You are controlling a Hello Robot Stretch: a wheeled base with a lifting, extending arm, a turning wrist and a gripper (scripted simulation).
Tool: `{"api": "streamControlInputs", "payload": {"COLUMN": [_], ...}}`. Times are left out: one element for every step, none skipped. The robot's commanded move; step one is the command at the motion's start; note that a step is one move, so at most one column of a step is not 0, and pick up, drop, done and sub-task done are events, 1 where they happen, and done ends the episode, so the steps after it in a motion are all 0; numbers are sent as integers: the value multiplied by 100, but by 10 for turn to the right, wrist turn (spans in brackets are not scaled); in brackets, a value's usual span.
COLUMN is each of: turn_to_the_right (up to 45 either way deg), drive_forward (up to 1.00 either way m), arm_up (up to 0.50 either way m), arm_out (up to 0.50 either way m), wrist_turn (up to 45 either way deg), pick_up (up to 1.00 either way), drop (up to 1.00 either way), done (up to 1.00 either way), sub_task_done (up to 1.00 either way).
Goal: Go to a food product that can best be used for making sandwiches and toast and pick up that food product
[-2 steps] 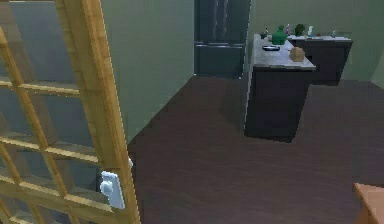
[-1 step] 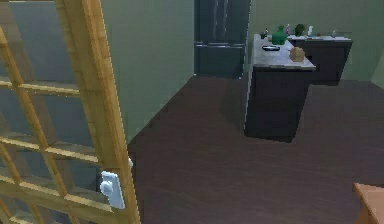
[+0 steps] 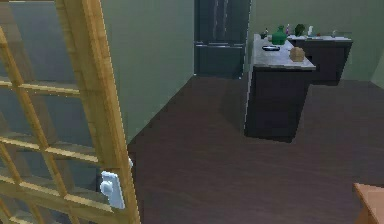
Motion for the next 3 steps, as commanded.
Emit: {"api": "streamControlInputs", "payload": {"turn_to_the_right": [0,0,0], "drive_forward": [0,0,0], "arm_up": [0,0,0], "arm_out": [0,0,0], "wrist_turn": [450,450,360], "pick_up": [0,0,0], "drop": [0,0,0], "done": [0,0,0], "sub_task_done": [0,0,0]}}
